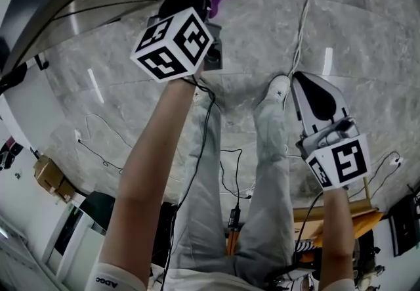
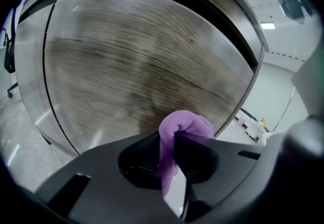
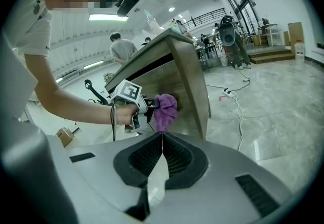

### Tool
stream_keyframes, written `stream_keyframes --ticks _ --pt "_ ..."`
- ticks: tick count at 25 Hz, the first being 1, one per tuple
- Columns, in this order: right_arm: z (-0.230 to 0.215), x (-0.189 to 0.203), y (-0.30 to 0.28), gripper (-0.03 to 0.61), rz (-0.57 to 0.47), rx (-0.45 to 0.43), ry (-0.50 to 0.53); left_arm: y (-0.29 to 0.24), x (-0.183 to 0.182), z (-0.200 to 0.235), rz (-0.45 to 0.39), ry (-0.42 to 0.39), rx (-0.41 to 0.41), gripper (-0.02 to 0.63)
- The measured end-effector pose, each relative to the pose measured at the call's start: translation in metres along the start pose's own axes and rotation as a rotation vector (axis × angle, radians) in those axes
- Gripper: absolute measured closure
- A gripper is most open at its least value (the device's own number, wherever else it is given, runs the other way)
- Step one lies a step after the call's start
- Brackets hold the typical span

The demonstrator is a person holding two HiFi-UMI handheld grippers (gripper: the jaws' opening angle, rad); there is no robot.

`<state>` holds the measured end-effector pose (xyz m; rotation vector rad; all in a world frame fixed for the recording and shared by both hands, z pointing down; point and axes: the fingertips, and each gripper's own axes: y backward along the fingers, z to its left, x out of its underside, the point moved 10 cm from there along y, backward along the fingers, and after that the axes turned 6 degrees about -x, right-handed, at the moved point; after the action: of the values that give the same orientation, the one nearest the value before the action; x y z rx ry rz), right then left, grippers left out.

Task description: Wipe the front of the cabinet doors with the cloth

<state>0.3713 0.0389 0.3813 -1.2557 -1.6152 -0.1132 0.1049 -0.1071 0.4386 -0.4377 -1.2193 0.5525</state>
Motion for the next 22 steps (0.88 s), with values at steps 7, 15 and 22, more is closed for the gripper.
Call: stream_keyframes --ticks 7,15,22 --pt "0.041 -0.009 -0.057 0.551 0.015 -0.061 0.030 0.020 -0.018 0.079 -0.015 0.024 -0.032 0.555" --pt "0.083 -0.012 -0.110 0.551 0.057 -0.091 0.057 0.045 -0.037 0.176 -0.028 0.053 -0.115 0.555" --pt "0.115 -0.027 -0.158 0.551 0.046 -0.121 0.069 0.058 -0.046 0.230 -0.032 0.091 -0.146 0.554"
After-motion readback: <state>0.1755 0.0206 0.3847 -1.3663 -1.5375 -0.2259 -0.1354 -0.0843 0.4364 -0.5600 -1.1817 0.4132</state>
